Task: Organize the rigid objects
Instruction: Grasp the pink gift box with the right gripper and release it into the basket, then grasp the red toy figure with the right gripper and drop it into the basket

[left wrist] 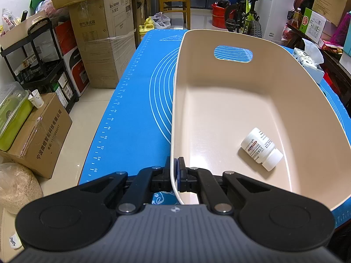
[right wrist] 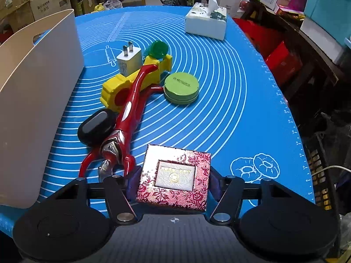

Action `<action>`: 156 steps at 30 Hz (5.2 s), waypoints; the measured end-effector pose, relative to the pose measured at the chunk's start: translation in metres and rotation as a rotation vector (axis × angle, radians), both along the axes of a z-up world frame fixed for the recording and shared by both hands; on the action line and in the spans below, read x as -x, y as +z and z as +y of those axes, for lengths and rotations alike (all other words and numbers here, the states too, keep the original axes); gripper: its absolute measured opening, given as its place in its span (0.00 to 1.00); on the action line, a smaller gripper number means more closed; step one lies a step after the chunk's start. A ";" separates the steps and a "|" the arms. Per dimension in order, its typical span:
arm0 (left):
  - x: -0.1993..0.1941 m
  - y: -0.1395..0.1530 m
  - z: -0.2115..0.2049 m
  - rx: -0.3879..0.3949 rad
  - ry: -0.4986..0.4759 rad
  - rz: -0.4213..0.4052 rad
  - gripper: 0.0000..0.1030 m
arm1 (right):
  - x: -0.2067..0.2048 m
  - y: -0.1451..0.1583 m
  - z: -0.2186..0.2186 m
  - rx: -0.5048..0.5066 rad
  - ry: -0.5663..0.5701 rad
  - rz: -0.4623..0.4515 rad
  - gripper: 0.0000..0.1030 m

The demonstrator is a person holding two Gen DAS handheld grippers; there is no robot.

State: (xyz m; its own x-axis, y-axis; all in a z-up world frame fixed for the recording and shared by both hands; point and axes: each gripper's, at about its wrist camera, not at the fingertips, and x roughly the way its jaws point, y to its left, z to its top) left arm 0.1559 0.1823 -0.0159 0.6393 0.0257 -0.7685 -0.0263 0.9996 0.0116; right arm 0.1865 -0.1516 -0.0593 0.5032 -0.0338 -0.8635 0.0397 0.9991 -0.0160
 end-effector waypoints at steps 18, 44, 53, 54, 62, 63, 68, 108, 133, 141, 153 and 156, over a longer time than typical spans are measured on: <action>-0.002 0.001 0.000 -0.005 -0.002 -0.001 0.05 | -0.001 0.115 0.036 -0.009 0.123 -0.329 0.61; -0.002 0.000 -0.001 -0.004 -0.003 -0.003 0.05 | -0.034 0.061 0.230 0.031 0.542 -0.116 0.61; -0.003 0.000 0.002 -0.005 -0.004 -0.002 0.05 | -0.036 0.062 0.227 0.014 0.543 -0.092 0.69; -0.003 0.000 0.002 -0.005 -0.004 -0.002 0.05 | -0.036 0.063 0.226 0.010 0.543 -0.096 0.70; -0.002 0.000 0.001 -0.006 -0.004 -0.003 0.05 | -0.032 0.088 0.208 -0.061 0.506 -0.162 0.72; -0.002 0.000 0.001 -0.006 -0.004 -0.003 0.05 | -0.031 0.093 0.203 -0.067 0.496 -0.175 0.72; -0.002 0.000 0.001 -0.006 -0.003 -0.003 0.05 | -0.031 0.112 0.173 -0.088 0.429 -0.224 0.72; -0.002 0.000 0.000 -0.007 -0.003 -0.003 0.05 | -0.068 -0.003 0.042 -0.048 0.026 -0.081 0.30; -0.002 -0.001 -0.001 -0.008 -0.003 -0.003 0.05 | -0.020 0.081 0.042 -0.052 0.062 -0.371 0.24; -0.002 0.000 -0.001 -0.008 -0.003 -0.003 0.05 | -0.018 0.137 0.070 -0.123 0.127 -0.506 0.24; -0.003 0.000 -0.002 -0.008 -0.002 -0.002 0.05 | -0.031 0.145 0.152 -0.219 0.265 -0.490 0.24; -0.003 0.000 -0.002 -0.008 -0.002 -0.003 0.05 | -0.032 0.127 0.173 -0.218 0.290 -0.431 0.24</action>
State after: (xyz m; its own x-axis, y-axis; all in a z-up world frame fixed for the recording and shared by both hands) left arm 0.1585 0.1801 -0.0162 0.6413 0.0304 -0.7667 -0.0241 0.9995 0.0195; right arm 0.2188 0.0209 0.0673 0.7741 0.3145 -0.5494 -0.2799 0.9485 0.1484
